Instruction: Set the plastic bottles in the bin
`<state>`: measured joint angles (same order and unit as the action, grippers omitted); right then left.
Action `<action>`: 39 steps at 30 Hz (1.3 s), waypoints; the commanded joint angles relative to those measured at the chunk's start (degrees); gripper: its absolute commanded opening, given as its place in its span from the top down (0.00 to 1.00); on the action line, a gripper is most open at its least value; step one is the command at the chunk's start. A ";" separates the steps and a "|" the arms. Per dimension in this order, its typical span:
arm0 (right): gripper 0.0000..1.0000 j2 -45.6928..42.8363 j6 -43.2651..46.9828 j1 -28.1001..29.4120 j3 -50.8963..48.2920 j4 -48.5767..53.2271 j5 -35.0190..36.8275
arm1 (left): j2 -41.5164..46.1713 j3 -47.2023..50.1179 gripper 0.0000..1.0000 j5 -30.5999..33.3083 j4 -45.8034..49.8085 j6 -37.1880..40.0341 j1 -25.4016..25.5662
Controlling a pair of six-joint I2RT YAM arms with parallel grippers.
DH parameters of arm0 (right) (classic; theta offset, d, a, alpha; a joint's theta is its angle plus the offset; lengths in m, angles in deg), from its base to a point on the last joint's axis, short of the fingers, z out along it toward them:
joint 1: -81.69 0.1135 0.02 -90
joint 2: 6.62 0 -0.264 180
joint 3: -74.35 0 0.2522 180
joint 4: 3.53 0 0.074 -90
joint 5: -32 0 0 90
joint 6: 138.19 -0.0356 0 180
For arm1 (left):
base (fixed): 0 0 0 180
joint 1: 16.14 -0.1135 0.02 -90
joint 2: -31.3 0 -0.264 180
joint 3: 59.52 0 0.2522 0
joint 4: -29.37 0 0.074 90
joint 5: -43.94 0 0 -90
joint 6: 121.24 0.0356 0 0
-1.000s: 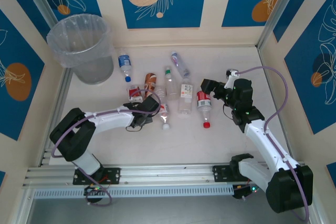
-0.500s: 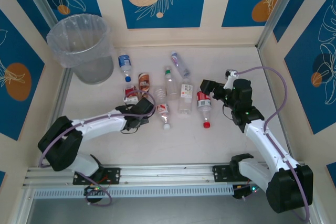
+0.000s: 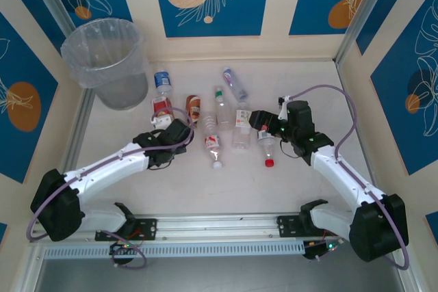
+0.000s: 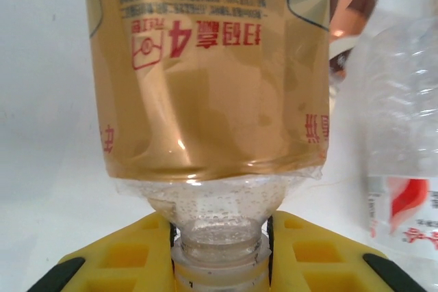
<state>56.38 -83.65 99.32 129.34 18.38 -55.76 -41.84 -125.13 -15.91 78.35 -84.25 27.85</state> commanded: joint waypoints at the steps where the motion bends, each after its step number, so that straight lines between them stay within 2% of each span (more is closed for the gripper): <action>1: 0.01 0.08 -2.40 0.56 1.66 1.40 2.42 | 3.20 -1.59 1.00 0.49 -3.60 12.25 -0.47; 4: 0.01 0.14 -2.25 0.91 1.58 1.02 2.88 | 4.64 -3.65 1.00 -0.13 -5.42 19.23 -1.24; 7: 0.01 -0.03 -2.34 1.20 0.71 -0.24 2.80 | 4.60 -8.44 1.00 -5.00 -3.51 24.86 -4.26; 10: 0.01 -0.76 -2.73 1.77 -0.76 -3.27 2.15 | 3.34 -13.88 1.00 -6.63 -1.30 29.11 -7.56; 15: 0.01 -0.43 -2.36 2.65 -0.72 -5.56 1.72 | 1.29 -19.56 1.00 -13.74 -5.73 35.08 -13.75; 18: 0.01 -0.34 -1.58 3.88 -0.37 -6.78 2.04 | -0.75 -22.53 1.00 -16.11 -6.74 36.22 -17.90; 24: 0.01 -0.05 0.18 6.48 0.16 -8.25 4.12 | -3.00 -27.94 1.00 -15.84 -8.29 37.99 -24.84; 30: 0.01 2.04 0.99 7.75 1.13 -8.47 5.02 | -6.74 -37.94 1.00 -18.93 -3.24 39.33 -32.53; 35: 0.01 2.91 1.71 8.95 1.71 -9.17 5.73 | -9.86 -43.58 1.00 -16.64 -1.91 39.86 -37.40; 39: 0.01 2.92 2.84 10.01 2.23 -9.12 6.30 | -13.04 -47.12 1.00 -21.31 -1.77 39.28 -41.39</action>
<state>59.29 -82.62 108.52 129.43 10.66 -51.11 -52.51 -169.30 -34.05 75.27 -45.67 -11.17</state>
